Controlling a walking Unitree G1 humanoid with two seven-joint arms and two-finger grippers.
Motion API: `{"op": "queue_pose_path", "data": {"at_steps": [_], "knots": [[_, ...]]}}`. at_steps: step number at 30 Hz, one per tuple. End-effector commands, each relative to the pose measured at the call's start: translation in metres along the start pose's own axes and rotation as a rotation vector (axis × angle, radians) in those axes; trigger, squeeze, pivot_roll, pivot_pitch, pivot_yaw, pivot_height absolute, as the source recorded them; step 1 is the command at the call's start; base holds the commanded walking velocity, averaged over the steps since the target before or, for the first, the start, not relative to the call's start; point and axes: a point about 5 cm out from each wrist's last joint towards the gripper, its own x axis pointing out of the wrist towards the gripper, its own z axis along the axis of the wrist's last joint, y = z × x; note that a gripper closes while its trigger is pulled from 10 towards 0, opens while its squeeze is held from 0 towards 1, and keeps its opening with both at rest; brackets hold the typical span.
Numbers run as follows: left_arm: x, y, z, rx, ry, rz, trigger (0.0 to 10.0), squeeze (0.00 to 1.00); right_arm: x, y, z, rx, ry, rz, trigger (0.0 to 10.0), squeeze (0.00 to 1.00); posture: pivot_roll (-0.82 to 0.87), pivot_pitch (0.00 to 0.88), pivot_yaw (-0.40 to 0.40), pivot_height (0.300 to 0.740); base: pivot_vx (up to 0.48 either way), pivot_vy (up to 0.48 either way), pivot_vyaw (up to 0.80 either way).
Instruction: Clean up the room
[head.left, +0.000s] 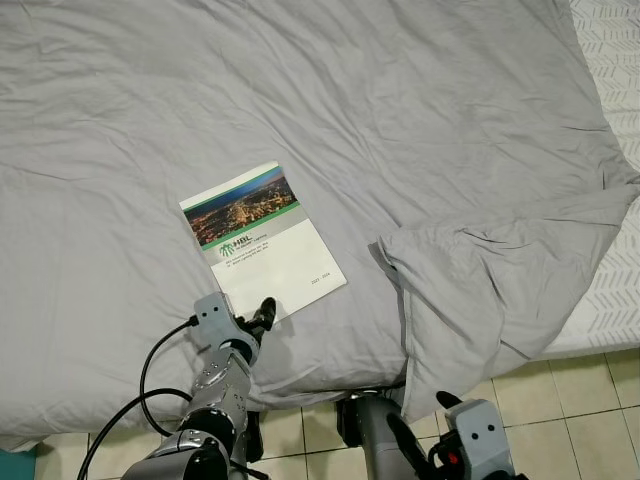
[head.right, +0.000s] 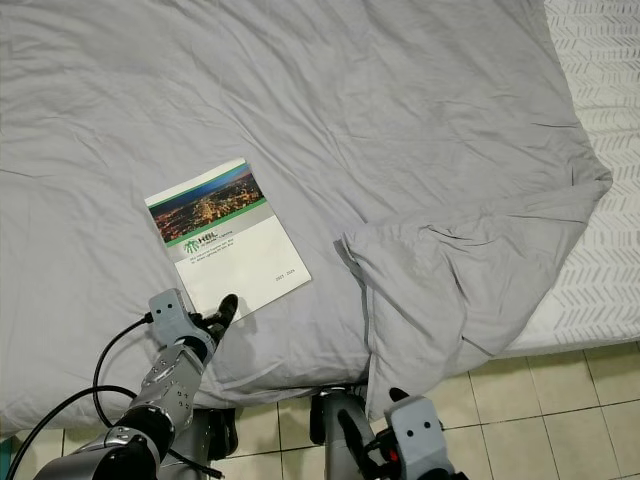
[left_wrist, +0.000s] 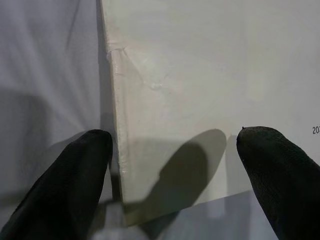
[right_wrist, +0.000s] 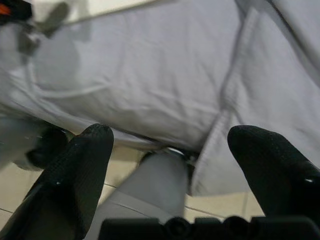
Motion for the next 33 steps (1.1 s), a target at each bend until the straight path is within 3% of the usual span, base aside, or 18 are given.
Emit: {"op": "queue_pose_path", "data": {"at_steps": [1,10,11,12,15,16,17,22,27,33], "knots": [[-0.007,0.003,-0.025,-0.038,0.100,0.021,10.0,0.00,0.000,0.010,-0.002,0.028,0.000,0.068,10.0,0.00,-0.30,0.566,-0.081,0.740,0.000,0.000,0.00],[-0.005,-0.001,-0.023,-0.053,0.120,0.008,10.0,0.00,0.012,0.020,0.004,-0.074,-0.027,0.171,10.0,0.00,-0.30,0.567,-0.080,0.740,0.000,0.000,0.00],[-0.005,-0.002,-0.025,-0.058,0.129,0.007,8.1,0.00,0.011,0.020,0.003,-0.075,-0.025,0.173,10.0,0.00,-0.30,0.568,-0.084,0.740,0.000,0.000,0.00],[-0.006,-0.002,-0.028,-0.073,0.141,0.012,4.7,0.00,0.011,0.021,0.003,-0.073,-0.022,0.174,10.0,0.00,-0.30,0.568,-0.084,0.740,0.000,0.000,0.00],[-0.007,0.000,-0.030,-0.092,0.149,0.023,4.4,0.00,0.009,0.022,0.001,-0.070,-0.015,0.176,10.0,0.00,-0.31,0.569,-0.089,0.740,0.000,0.000,0.00],[-0.008,0.000,-0.032,-0.099,0.156,0.026,0.6,0.00,0.008,0.022,0.000,-0.070,-0.012,0.178,10.0,0.00,-0.31,0.566,-0.092,0.740,0.000,0.000,0.00],[-0.008,0.001,-0.033,-0.102,0.159,0.030,0.0,0.00,0.006,0.023,-0.001,-0.068,-0.007,0.179,10.0,0.00,-0.31,0.566,-0.092,0.740,0.000,0.000,0.00],[-0.009,0.001,-0.033,-0.083,0.152,0.025,0.0,0.00,0.002,0.023,-0.004,-0.064,0.006,0.173,10.0,0.00,-0.32,0.561,-0.094,0.740,0.000,0.000,0.00],[-0.010,0.006,-0.030,0.032,0.126,0.025,0.0,0.00,0.001,0.021,-0.008,-0.055,0.018,0.158,10.0,0.00,-0.30,0.547,-0.086,0.740,0.000,0.000,0.00],[-0.011,0.015,-0.026,0.021,0.107,0.032,0.0,0.00,0.007,0.019,-0.009,-0.060,0.017,0.148,10.0,0.00,-0.29,0.521,-0.077,0.740,0.000,0.000,0.00]]}}
